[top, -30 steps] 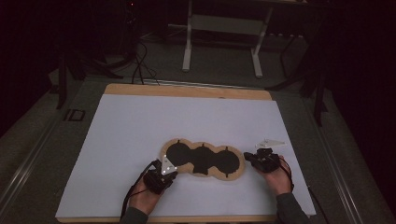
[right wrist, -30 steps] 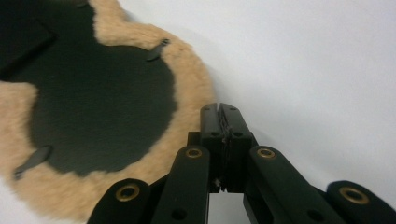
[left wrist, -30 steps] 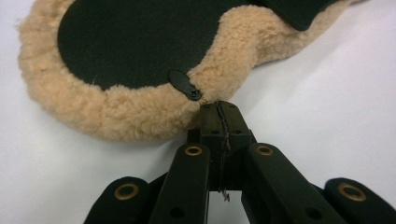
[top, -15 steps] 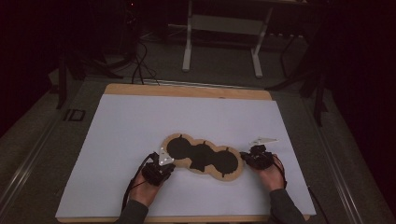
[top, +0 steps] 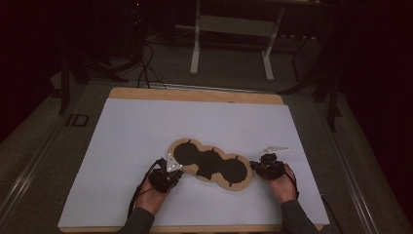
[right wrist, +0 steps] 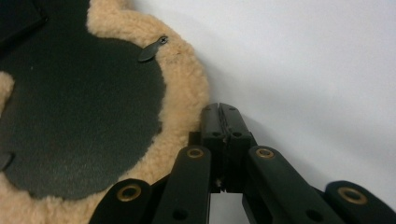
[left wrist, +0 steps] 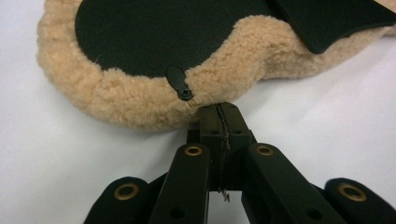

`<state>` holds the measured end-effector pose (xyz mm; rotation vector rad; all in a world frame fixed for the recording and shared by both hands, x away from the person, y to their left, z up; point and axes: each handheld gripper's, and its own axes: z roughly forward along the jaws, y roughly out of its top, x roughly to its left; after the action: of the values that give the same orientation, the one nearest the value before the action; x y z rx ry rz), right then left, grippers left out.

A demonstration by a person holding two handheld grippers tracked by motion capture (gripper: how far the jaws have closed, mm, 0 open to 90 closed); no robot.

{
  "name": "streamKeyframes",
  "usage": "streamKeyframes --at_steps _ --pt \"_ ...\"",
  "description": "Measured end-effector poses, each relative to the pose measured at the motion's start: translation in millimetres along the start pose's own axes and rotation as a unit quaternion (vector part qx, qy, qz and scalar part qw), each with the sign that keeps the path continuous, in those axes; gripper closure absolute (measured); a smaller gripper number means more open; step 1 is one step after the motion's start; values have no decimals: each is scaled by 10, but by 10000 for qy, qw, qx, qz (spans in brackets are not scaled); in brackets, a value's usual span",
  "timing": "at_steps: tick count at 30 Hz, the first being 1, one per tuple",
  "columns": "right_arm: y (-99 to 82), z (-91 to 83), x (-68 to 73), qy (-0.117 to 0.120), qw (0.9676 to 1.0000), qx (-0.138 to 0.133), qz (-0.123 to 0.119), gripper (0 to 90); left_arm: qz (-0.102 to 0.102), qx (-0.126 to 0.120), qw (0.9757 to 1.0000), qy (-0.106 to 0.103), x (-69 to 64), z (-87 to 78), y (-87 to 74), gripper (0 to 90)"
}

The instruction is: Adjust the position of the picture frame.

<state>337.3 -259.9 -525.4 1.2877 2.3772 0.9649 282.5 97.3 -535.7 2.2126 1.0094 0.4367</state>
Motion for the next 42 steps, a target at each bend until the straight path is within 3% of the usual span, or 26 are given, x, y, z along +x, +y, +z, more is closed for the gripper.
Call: streamKeyframes --at_steps 3,8,14,18,24,35,42 --pt "-8 -110 65 -96 9998 -107 -147 897 12 -6 10000 4 3 0 0 900" --pt "-49 -347 222 246 9985 -292 -404 884 10 -23 10000 -18 11 2 -2 900" --pt "-167 -395 486 549 9930 139 -1032 896 6 -20 10000 -20 19 0 -3 900" --pt "-242 -415 600 673 9891 340 -1267 899 5 -21 10000 -30 24 0 -4 900" --pt "-302 -319 696 592 9824 785 -1588 900 -9 -25 10000 -27 22 0 -5 900" --pt "-260 -246 622 358 9877 722 -1340 900 -96 -114 9999 -14 43 -78 -12 895" --pt "-140 -140 467 12 9933 621 -979 900 -259 -287 9992 51 133 -187 -18 888"
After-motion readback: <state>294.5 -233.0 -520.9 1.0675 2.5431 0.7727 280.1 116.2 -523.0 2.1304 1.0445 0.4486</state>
